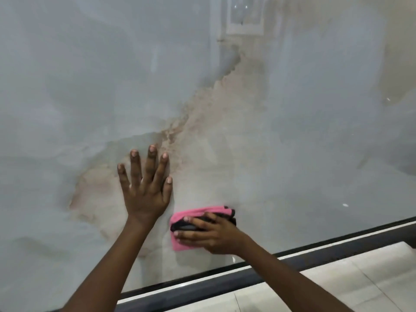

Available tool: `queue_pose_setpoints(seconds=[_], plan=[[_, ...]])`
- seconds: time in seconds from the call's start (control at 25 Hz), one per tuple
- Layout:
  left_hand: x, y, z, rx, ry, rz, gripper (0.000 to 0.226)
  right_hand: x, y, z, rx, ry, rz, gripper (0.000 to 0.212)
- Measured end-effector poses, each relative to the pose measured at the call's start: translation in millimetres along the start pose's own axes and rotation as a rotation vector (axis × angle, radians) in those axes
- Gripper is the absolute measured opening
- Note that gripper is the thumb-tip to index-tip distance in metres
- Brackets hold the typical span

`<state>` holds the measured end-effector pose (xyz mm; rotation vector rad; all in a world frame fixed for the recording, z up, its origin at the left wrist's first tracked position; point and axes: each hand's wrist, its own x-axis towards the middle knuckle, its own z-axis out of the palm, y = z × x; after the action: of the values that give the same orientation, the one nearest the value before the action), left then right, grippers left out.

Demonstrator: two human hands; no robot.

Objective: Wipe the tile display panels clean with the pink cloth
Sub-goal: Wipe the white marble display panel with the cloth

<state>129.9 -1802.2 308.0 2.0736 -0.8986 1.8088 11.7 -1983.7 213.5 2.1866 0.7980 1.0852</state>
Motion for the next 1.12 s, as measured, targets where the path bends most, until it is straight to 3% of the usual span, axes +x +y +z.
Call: queue_pose_setpoints(seconds=[0.08, 0.16, 0.28, 0.36, 0.44, 0.52, 0.56, 0.64, 0.68, 0.72, 0.8, 0.92, 1.0, 1.08, 1.12], plan=[[-0.9, 5.9, -7.4, -0.058, -0.021, -0.074, 0.059, -4.5, 37.1, -18.0, 0.041, 0.085, 0.077, 0.048], [-21.8, 24.0, -14.4, -0.167, -0.089, -0.216, 0.061, -13.4, 101.3, -49.6, 0.062, 0.251, 0.352, 0.045], [-71.1, 50.6, -4.7, -0.129, -0.145, -0.147, 0.060, -47.1, 195.1, -88.3, -0.012, 0.470, 0.728, 0.055], [-84.4, 46.0, 11.8, -0.046, -0.114, -0.083, 0.060, -52.0, 195.8, -78.6, -0.007, 0.607, 0.918, 0.061], [-87.0, 43.1, 21.4, 0.002, -0.045, -0.080, 0.061, -44.0, 139.3, -48.9, -0.004, 0.603, 0.985, 0.067], [-89.3, 44.4, 24.1, 0.005, -0.013, -0.078, 0.060, -44.4, 48.2, -5.9, 0.063, 0.414, 0.698, 0.060], [-90.1, 44.9, 22.8, -0.008, -0.008, -0.064, 0.060, -50.7, 0.6, 16.3, 0.058, 0.242, 0.461, 0.052], [-86.3, 43.0, 18.4, -0.001, -0.012, -0.043, 0.060, -60.3, -63.7, 40.1, 0.026, -0.123, -0.010, 0.058], [-83.9, 43.3, 15.3, -0.021, -0.030, -0.064, 0.060, -66.9, -70.7, 43.0, 0.034, -0.193, -0.117, 0.063], [-83.9, 46.5, 11.2, -0.058, -0.053, -0.106, 0.061, -74.2, -61.8, 42.9, 0.073, -0.159, -0.118, 0.064], [-98.4, 63.2, 3.1, -0.136, -0.125, -0.138, 0.061, -83.2, -16.4, 22.9, 0.156, 0.028, 0.118, 0.063], [-138.6, 89.1, 9.6, -0.111, -0.217, 0.079, 0.058, -123.0, 88.8, -24.1, 0.102, 0.338, 0.628, 0.064], [-147.6, 91.6, 27.1, -0.053, -0.181, 0.116, 0.057, -154.1, 135.2, -40.6, 0.064, 0.534, 0.947, 0.067], [-149.8, 92.3, 38.9, -0.019, -0.113, 0.094, 0.055, -160.2, 119.1, -28.2, 0.147, 0.657, 1.255, 0.066], [-149.7, 92.0, 42.0, -0.008, -0.082, 0.093, 0.055, -154.9, 90.7, -14.2, 0.203, 0.609, 1.363, 0.066]])
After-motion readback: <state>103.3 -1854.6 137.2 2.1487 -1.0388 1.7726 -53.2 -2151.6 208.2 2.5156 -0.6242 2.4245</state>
